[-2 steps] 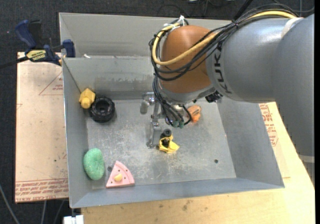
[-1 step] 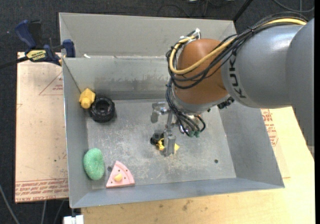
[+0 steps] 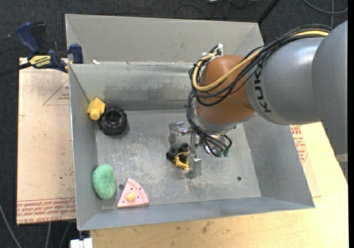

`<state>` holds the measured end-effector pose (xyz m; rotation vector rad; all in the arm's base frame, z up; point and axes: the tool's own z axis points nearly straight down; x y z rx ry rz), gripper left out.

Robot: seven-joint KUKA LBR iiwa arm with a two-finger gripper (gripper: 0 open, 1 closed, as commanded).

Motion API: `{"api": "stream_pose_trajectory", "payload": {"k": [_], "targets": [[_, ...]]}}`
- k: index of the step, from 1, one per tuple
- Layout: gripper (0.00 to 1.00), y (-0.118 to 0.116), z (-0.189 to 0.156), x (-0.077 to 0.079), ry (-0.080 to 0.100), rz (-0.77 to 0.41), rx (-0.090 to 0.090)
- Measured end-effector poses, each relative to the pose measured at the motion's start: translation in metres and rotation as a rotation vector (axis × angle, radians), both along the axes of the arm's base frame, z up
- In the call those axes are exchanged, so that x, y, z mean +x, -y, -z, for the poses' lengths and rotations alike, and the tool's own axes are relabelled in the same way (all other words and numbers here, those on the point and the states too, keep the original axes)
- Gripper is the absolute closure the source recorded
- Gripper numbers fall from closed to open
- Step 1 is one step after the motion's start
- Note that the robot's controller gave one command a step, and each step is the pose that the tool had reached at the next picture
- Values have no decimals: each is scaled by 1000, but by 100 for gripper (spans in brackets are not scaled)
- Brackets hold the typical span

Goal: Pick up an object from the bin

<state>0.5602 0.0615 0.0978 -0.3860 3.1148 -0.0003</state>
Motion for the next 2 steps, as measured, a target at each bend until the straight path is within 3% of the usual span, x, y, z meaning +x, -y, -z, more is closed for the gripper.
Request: {"api": "stream_pose_trajectory", "payload": {"k": [1,2], "targets": [[100,9,27,40,1,169,3],[100,9,27,40,1,169,3]]}}
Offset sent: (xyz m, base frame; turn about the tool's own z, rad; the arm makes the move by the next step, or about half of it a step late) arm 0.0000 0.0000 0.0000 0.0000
